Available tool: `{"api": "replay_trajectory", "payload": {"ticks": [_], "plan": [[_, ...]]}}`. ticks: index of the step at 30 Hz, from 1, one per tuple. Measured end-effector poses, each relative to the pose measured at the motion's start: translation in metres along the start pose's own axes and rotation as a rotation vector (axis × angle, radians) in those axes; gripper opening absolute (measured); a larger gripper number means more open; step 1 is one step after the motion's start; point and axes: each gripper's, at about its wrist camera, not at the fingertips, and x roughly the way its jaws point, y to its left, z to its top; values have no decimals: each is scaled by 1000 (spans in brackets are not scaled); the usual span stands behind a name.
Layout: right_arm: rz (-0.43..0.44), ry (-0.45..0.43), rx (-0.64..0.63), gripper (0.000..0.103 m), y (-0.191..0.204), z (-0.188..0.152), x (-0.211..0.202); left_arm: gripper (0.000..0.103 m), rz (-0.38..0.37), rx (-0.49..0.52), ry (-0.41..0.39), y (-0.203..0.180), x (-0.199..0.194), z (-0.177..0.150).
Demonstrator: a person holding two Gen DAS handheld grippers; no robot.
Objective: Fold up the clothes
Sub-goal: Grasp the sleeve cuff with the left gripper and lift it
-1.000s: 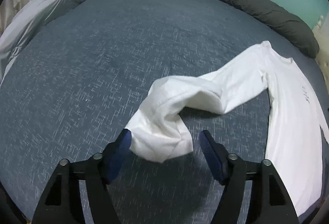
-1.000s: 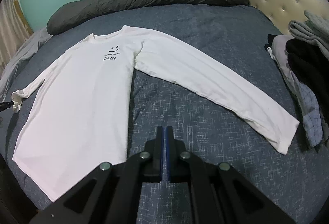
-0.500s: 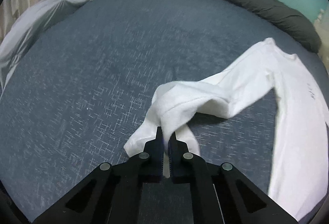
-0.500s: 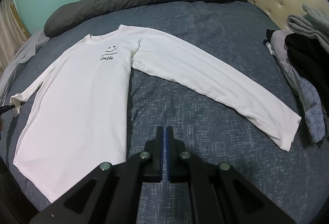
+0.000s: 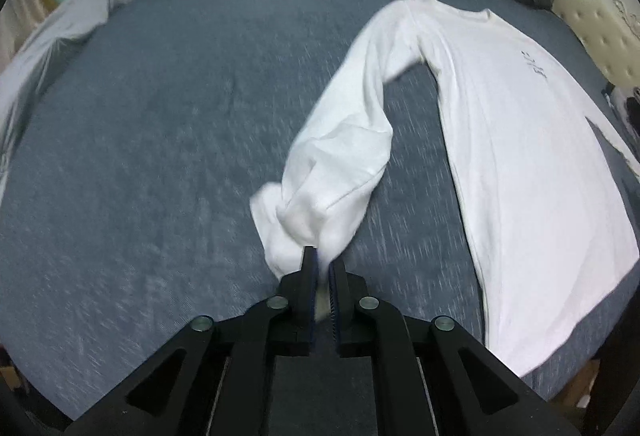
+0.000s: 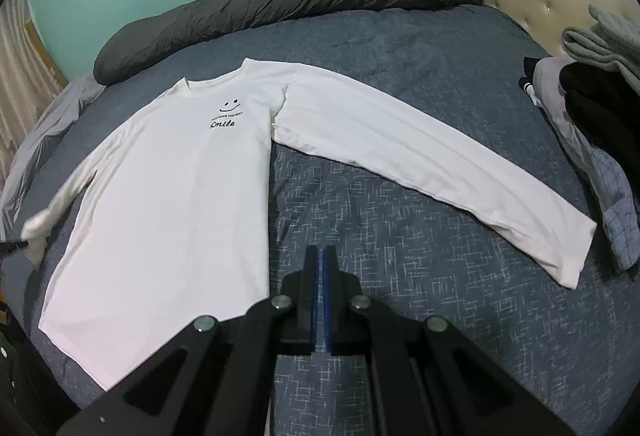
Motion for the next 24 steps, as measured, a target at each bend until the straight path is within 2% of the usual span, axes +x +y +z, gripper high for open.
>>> {"api": "replay_trajectory", "payload": {"ticks": [3,6,8,9,12,18,21,23,24], "plan": [[-3,-3,-3,2,-1,1,-2,29,-49,-31,-12,2,-7,-9],[-7,-4,13,2,-5,2,-1,40,-40,-23,-60,5,-20,-10],[-6,-5,38,2,-9,2,0,45,-31,-87,-86,22,-20,-4],[-5,-6,47,2,-10,1,0,51,-32,-119,-92,31,-19,-1],[-2,-8,65,2,-11,1,0,61,-66,-243,-78,59,-6,8],[-5,-4,53,2,-7,2,-1,61,-221,-398,-41,86,31,11],[-10,-5,53,2,-7,2,-2,60,-265,-436,-28,89,41,8],[-12,-6,57,2,-8,3,-3,42,-296,-459,-28,91,45,6],[-12,-7,60,2,-9,3,-3,25,-310,-464,-32,91,44,5]]}}
